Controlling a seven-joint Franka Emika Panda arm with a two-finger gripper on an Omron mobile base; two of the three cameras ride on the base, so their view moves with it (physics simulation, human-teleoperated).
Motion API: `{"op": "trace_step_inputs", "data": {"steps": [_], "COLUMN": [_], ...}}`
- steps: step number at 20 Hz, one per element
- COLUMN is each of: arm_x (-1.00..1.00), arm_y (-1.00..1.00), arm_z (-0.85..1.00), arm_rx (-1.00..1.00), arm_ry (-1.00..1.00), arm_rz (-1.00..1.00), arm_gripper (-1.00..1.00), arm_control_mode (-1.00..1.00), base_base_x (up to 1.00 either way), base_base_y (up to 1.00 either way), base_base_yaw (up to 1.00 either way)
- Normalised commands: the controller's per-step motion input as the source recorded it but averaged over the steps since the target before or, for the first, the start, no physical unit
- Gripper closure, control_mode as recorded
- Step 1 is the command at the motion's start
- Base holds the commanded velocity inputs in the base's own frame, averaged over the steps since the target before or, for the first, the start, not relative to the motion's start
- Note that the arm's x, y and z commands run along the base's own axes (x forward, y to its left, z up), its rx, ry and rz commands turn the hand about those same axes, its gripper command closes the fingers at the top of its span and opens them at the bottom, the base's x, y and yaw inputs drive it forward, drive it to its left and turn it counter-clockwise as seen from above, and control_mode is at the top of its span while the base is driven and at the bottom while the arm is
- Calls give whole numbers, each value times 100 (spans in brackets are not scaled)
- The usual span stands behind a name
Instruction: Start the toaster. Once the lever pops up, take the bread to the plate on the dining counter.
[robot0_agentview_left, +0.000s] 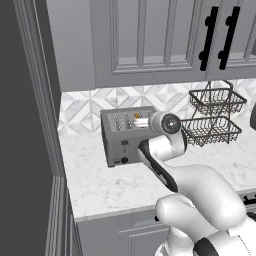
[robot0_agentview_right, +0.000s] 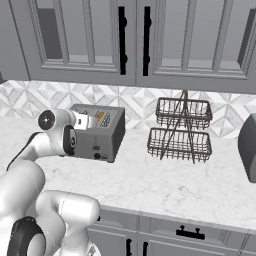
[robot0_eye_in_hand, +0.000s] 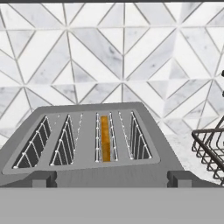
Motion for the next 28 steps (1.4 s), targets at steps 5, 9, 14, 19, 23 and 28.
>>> {"op": "trace_step_inputs", "data": {"steps": [5, 9, 14, 19, 23, 28], "arm_x": [0, 0, 0, 0, 0, 0], "arm_y": [0, 0, 0, 0, 0, 0], "arm_z": [0, 0, 0, 0, 0, 0], "arm_rx": [0, 0, 0, 0, 0, 0], "arm_ry": [0, 0, 0, 0, 0, 0], "arm_rz": [0, 0, 0, 0, 0, 0], "arm_gripper": [-100, -100, -100, -100, -100, -100], "arm_control_mode": [-100, -100, -100, -100, -100, -100], "base_base_x": [0, 0, 0, 0, 0, 0], "base_base_y": [0, 0, 0, 0, 0, 0], "base_base_yaw": [0, 0, 0, 0, 0, 0]}}
